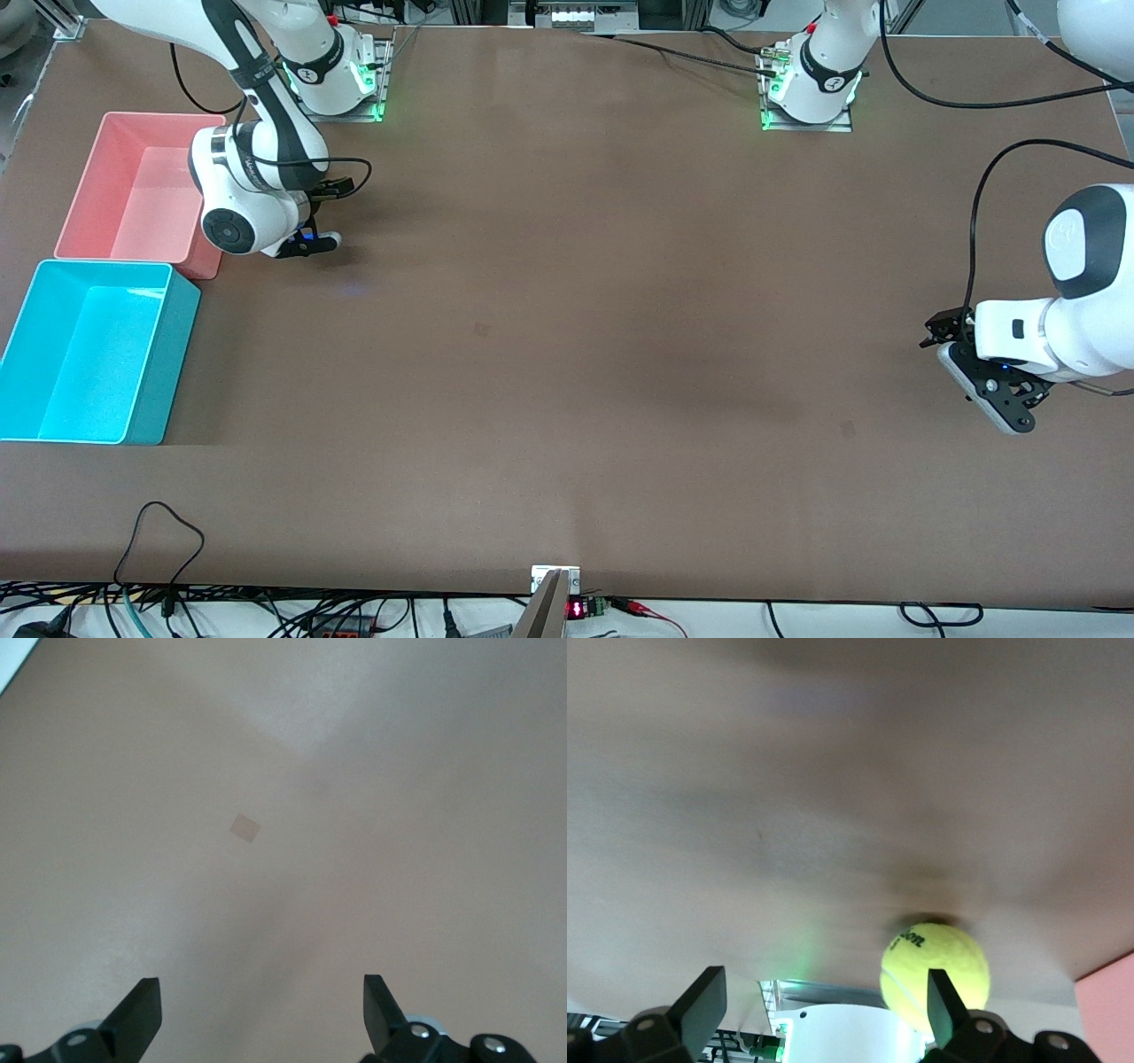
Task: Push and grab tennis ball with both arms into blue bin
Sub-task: 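Lift the tennis ball with the right gripper while the left gripper retracts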
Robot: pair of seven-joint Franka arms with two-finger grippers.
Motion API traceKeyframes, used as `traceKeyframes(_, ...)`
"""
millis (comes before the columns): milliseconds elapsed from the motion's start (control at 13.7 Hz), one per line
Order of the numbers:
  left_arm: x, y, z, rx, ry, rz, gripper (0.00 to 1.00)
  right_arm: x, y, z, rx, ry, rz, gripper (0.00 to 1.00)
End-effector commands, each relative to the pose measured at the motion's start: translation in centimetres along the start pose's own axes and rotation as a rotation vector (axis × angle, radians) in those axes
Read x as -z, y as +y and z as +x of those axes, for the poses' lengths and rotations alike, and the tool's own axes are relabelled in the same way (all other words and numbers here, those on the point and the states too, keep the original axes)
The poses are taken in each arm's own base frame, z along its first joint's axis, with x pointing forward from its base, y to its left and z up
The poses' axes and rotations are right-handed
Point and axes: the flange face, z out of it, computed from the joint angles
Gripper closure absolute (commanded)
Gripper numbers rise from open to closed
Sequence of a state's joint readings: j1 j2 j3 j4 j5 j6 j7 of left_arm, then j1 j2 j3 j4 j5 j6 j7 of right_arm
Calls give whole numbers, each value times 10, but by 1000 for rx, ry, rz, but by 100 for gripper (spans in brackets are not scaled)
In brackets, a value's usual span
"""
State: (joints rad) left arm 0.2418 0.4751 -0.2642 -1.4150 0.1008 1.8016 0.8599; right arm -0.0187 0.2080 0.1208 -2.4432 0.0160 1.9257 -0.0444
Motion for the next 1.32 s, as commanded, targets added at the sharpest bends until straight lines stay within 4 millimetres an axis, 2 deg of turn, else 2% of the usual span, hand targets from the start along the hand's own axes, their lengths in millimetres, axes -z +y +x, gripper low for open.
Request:
traceKeyframes(0, 4, 13, 2, 44, -31, -37, 0, 6, 12, -14, -19, 17, 16, 0)
traceKeyframes(146, 13, 19, 5, 80, -24, -28, 0, 10, 17, -19, -20, 20, 9, 0)
traceKeyframes(438, 33, 30, 11, 235, -6, -3, 0, 20, 42, -26, 4, 38, -80, 0)
traceKeyframes(658, 41, 39, 16, 313, 1, 2, 0, 19, 65, -30, 47, 29, -109, 0)
traceKeyframes(950, 43, 43, 12, 336, -27, -15, 0, -2, 73, -34, 27, -10, -93, 0)
traceKeyframes(1242, 66, 52, 11, 420, -10, 14, 0, -17, 80, -33, 25, -40, -89, 0)
